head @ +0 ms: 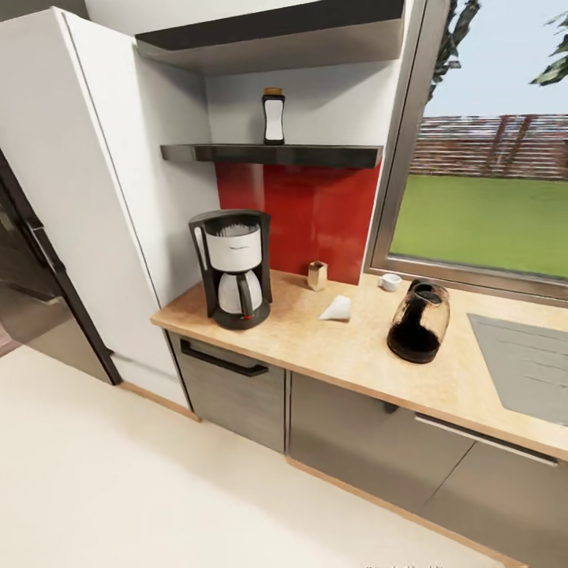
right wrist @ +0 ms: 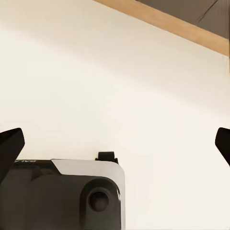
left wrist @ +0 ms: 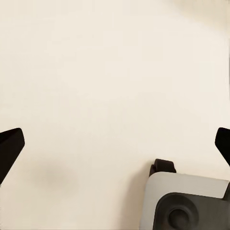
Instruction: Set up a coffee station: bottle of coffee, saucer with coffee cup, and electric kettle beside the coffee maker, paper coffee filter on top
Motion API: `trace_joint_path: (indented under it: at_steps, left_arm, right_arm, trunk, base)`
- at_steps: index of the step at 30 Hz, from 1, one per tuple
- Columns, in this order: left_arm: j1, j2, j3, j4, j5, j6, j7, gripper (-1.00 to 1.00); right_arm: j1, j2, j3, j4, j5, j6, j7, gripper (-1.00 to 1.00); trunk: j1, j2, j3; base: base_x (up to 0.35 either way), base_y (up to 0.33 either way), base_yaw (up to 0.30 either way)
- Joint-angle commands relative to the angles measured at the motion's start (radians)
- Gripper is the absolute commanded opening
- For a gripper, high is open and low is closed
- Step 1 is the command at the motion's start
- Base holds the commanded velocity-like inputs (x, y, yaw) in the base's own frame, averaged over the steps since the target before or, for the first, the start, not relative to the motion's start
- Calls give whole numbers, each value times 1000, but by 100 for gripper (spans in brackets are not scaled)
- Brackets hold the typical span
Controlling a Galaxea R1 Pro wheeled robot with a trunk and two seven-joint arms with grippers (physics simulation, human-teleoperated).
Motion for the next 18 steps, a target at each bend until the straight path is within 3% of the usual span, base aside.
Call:
trace_joint_path:
  at_steps: [1, 11, 18]
  left_arm:
    - [0, 0, -1, 0, 10, -3, 0, 100]
    - [0, 0, -1, 0, 10, -3, 0, 100]
    - [0, 0, -1, 0, 10, -3, 0, 100]
  right_arm:
    - [0, 0, 0, 0, -2, -2, -1, 100]
    - [0, 0, -1, 0, -3, -2, -2, 100]
    - [0, 0, -1, 0, -3, -2, -2, 100]
  trunk:
    - [1, -2, -2]
    - [1, -2, -2]
    - [1, -2, -2]
  base:
    - [0, 77, -264]
    - [0, 69, -264]
    - [0, 251, -255]
